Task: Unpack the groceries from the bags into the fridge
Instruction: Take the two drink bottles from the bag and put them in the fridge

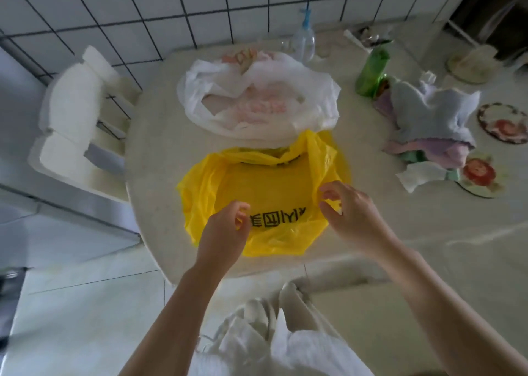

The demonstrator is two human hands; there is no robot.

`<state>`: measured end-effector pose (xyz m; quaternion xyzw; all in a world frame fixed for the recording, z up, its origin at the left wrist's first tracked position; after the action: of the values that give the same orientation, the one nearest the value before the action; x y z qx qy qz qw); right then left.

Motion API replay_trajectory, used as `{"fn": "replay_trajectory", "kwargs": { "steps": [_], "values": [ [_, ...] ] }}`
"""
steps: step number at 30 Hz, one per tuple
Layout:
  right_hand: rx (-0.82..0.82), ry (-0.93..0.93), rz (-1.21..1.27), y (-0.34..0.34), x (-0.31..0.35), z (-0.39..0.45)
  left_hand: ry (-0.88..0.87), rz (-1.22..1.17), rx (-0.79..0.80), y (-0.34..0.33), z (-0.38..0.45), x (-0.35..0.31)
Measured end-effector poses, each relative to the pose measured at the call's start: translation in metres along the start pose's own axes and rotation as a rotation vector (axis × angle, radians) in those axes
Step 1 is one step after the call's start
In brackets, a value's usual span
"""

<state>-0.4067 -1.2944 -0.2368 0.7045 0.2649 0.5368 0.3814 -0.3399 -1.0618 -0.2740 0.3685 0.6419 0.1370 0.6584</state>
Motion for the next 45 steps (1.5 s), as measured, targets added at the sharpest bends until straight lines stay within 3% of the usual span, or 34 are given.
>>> {"fn": "replay_trajectory", "kwargs": {
  "steps": [9, 17, 22, 28, 33, 35, 38, 45],
  "values": [
    [0.027, 0.173, -0.064, 0.023, -0.008, 0.11, -0.074, 0.109, -0.125, 0.0, 0.076, -0.012],
    [0.004, 0.28, -0.227, 0.027, 0.011, 0.231, -0.248, 0.349, -0.161, 0.017, 0.204, 0.007],
    [0.014, 0.31, -0.375, 0.014, 0.02, 0.328, -0.252, 0.563, -0.077, 0.028, 0.299, 0.028],
    [0.09, 0.392, -0.505, -0.025, 0.022, 0.435, -0.325, 0.849, 0.145, 0.013, 0.388, 0.062],
    [0.208, 0.413, -0.616, -0.053, 0.007, 0.487, -0.176, 0.811, 0.166, 0.018, 0.433, 0.092],
    [0.156, 0.322, -0.602, -0.05, -0.001, 0.508, -0.06, 0.71, 0.101, 0.028, 0.446, 0.099],
    [0.065, 0.264, -0.534, -0.04, -0.005, 0.535, -0.054, 0.689, 0.075, 0.038, 0.464, 0.101],
    [0.219, 0.217, -0.573, -0.044, -0.014, 0.572, 0.097, 0.634, 0.143, 0.04, 0.513, 0.115]
  ]
}}
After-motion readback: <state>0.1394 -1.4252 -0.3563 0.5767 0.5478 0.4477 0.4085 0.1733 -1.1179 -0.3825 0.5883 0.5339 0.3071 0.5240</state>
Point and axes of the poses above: each hand's wrist, its own z-axis towards the middle knuckle, its own y-axis out of the back of the hand, x = y × z, the point moved 3 cm from there along z, towards the middle knuckle, and after that the axes turned 4 degrees about -z, right-handed, at the moved point
